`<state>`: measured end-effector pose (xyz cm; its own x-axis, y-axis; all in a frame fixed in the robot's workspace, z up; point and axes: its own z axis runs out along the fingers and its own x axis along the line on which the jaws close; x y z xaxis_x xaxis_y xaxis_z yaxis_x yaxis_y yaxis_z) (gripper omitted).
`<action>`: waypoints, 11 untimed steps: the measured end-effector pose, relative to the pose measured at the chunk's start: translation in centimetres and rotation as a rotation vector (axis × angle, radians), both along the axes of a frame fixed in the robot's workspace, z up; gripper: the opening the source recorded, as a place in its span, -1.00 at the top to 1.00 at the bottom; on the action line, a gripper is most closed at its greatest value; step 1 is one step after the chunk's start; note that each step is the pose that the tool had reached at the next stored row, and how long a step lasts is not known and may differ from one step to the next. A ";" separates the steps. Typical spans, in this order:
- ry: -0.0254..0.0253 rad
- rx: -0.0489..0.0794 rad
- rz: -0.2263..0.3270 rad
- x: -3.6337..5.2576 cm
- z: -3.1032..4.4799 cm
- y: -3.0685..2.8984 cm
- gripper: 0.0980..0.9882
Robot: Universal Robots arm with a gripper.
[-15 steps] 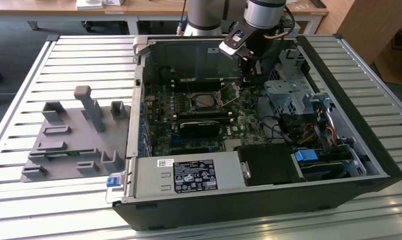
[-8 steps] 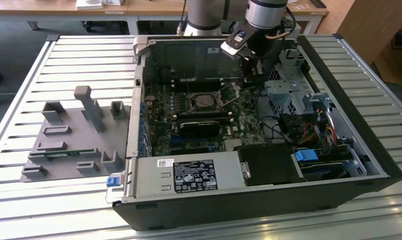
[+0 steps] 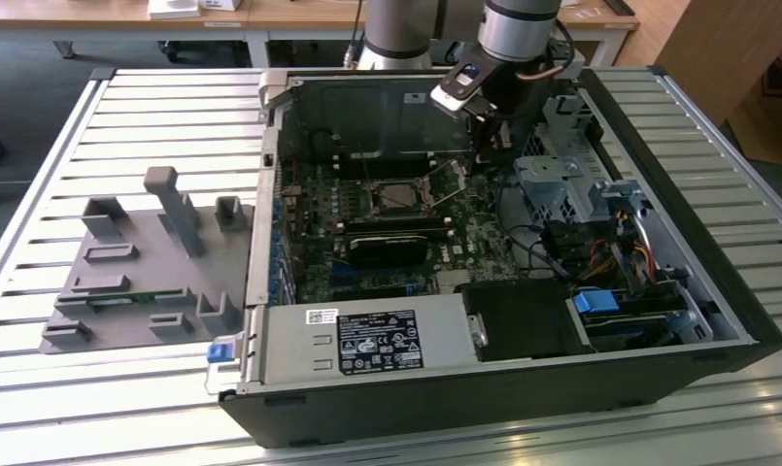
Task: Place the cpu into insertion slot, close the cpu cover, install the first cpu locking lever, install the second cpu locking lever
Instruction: 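Close the cpu cover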
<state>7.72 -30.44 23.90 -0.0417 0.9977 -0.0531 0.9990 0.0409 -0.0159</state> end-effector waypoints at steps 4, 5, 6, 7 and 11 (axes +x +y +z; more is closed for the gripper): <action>0.0005 0.000 0.001 0.00 -0.18 -0.01 0.98; 0.0005 0.000 0.001 -0.02 -0.19 0.00 0.98; 0.0005 0.000 0.001 -0.08 -0.20 0.00 0.98; 0.0005 0.000 0.001 -0.16 -0.20 0.00 0.98; 0.0004 0.000 0.001 -0.78 -0.21 0.00 0.98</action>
